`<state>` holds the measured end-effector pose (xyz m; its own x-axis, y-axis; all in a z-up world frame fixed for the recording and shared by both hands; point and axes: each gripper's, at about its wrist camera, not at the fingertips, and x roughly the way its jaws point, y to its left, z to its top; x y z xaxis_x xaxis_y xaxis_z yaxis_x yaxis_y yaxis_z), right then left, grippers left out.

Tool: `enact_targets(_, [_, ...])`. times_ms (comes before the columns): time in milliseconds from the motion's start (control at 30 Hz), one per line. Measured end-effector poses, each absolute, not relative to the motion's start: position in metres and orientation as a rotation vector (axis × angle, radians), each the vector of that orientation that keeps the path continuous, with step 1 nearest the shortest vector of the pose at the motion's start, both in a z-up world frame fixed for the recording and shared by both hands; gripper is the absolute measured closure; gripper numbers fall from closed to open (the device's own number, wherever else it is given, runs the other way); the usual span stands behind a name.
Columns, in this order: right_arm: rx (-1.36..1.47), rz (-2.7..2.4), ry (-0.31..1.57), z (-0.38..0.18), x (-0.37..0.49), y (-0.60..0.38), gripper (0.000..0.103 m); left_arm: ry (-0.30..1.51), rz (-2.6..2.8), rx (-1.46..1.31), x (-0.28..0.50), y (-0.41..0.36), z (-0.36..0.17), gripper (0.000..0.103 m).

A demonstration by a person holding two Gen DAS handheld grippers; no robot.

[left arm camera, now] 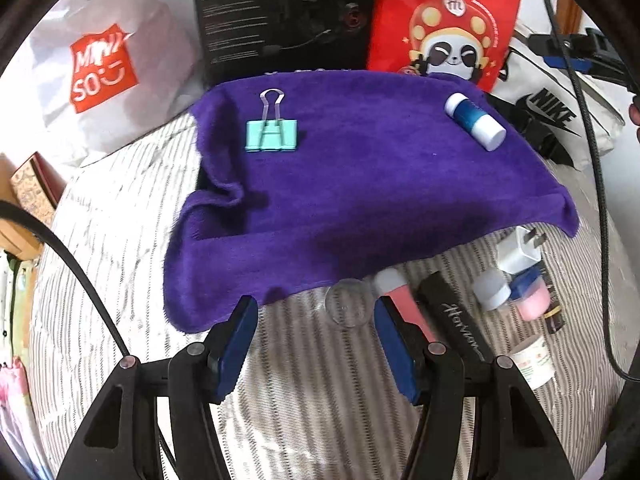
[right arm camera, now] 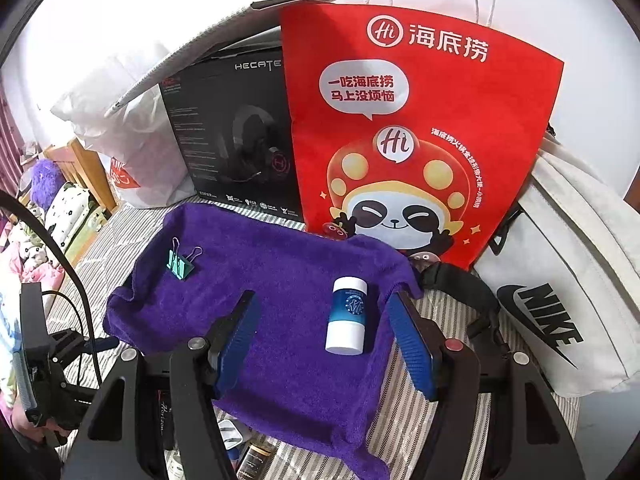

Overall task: Organize rigid objects
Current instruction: 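Grasp the clear plastic cup with the left gripper, then grasp dark Grand Reserve bottle with right gripper while left gripper holds clear cup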

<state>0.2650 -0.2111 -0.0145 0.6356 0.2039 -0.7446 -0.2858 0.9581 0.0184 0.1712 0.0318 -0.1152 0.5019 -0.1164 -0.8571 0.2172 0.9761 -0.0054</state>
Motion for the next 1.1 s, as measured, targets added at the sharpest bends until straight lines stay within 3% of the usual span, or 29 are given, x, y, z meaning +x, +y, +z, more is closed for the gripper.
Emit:
enact_targets(267, [-0.131, 0.286, 0.838, -0.016, 0.265, -0.207, 0.036, 1.016, -0.237, 0.155, 0.17, 0.016, -0.122, 0.048])
enact_targets(400, [-0.14, 0.286, 0.847, -0.018, 0.266, -0.204, 0.036, 1.013, -0.226, 0.192, 0.172, 0.012, -0.128, 0.062])
enact_targets(633, [-0.145, 0.287, 0.848, -0.018, 0.265, -0.203, 0.036, 0.994, -0.252, 0.182, 0.173, 0.01, -0.131, 0.077])
enact_targets(1100, [-0.15, 0.302, 0.846, -0.017, 0.259, -0.197, 0.037, 0.976, -0.212, 0.142, 0.16, 0.035, -0.131, 0.077])
